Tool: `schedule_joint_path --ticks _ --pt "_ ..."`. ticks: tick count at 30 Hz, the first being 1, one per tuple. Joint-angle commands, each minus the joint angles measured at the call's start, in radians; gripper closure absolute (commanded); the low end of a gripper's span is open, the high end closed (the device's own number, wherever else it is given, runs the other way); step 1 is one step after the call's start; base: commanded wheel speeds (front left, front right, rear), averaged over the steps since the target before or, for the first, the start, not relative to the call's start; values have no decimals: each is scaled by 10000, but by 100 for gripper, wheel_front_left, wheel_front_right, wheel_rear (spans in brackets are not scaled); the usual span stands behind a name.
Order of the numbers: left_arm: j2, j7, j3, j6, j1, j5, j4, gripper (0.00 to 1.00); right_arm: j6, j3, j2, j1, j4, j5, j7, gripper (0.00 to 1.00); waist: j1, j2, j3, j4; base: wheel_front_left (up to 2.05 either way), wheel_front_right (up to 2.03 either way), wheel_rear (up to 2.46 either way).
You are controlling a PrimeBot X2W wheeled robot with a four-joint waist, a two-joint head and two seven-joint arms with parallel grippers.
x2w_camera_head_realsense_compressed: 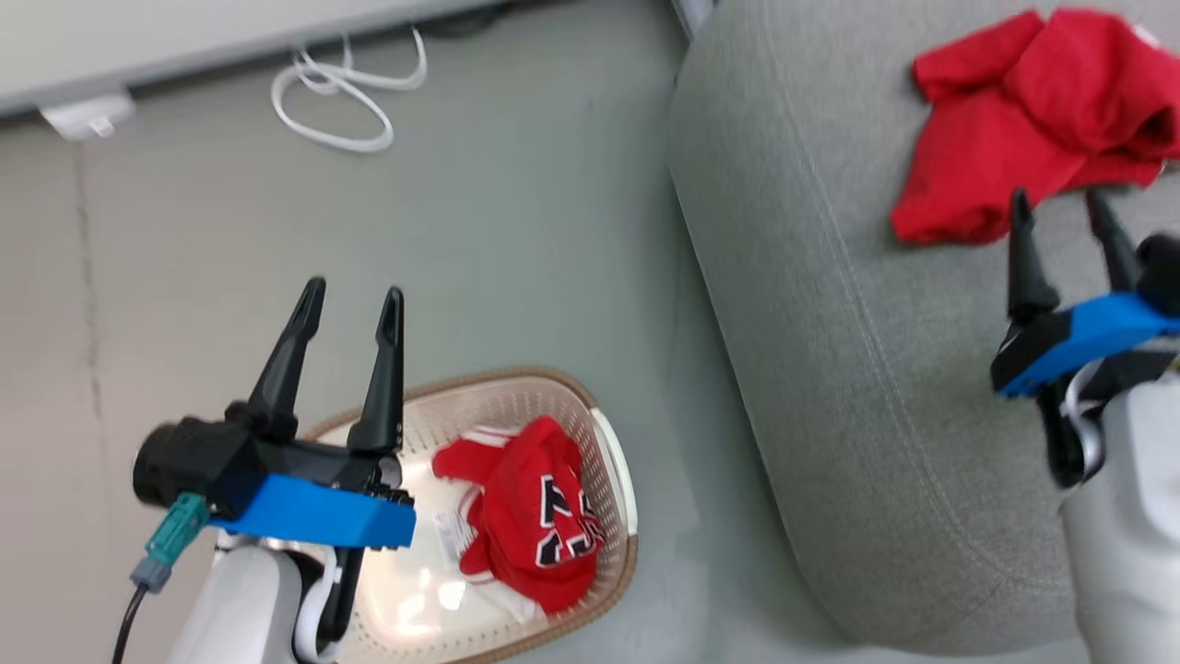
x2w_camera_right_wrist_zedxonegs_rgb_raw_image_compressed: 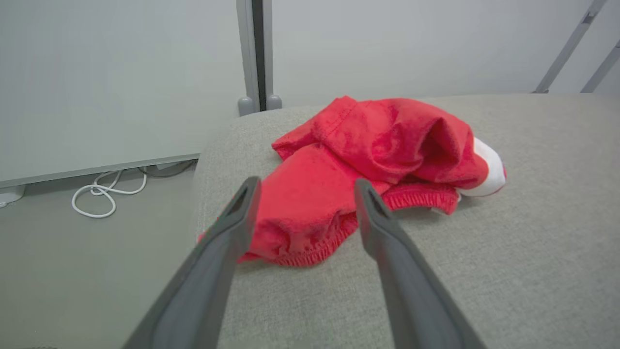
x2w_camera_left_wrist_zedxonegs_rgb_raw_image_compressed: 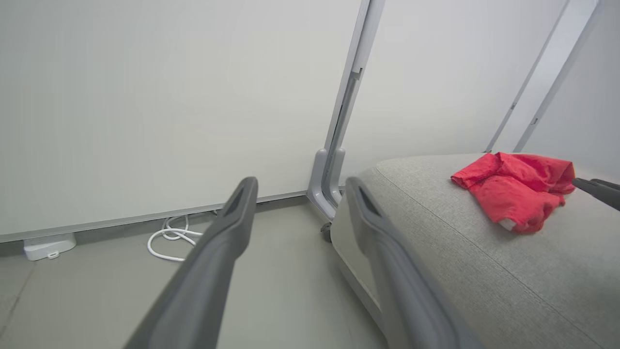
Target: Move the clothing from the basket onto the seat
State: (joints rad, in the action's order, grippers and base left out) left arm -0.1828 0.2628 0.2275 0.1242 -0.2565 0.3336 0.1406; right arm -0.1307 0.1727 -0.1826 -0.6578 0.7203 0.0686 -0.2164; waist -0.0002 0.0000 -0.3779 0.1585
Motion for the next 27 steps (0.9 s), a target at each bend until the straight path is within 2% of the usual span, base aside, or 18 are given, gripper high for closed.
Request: schedule_joint_path --ticks 1,7,14,20,27 --pt "125 25 -173 31 254 -23 87 0 -1 -131 151 480 -311 -70 -106 0 2 0 504 145 0 0 0" --pt "642 27 -1102 49 1327 -66 703 0 0 -1068 775 2765 -2607 -273 18 0 2 0 1979 -479 0 0 0" --pt "864 26 -1886 66 2154 -219 1082 0 -1 -2173 1128 4583 -4709 -365 701 0 2 0 2766 -1063 0 0 0" --pt "950 27 -2330 74 2578 -428 1319 0 -1 -2806 1255 5467 -5552 -202 1117 0 2 0 3144 -1489 0 0 0" --pt "1011 27 -2583 85 2860 -558 1461 0 -1 -2720 1313 5851 -5941 -112 1338 0 2 0 3386 -1779 0 0 0"
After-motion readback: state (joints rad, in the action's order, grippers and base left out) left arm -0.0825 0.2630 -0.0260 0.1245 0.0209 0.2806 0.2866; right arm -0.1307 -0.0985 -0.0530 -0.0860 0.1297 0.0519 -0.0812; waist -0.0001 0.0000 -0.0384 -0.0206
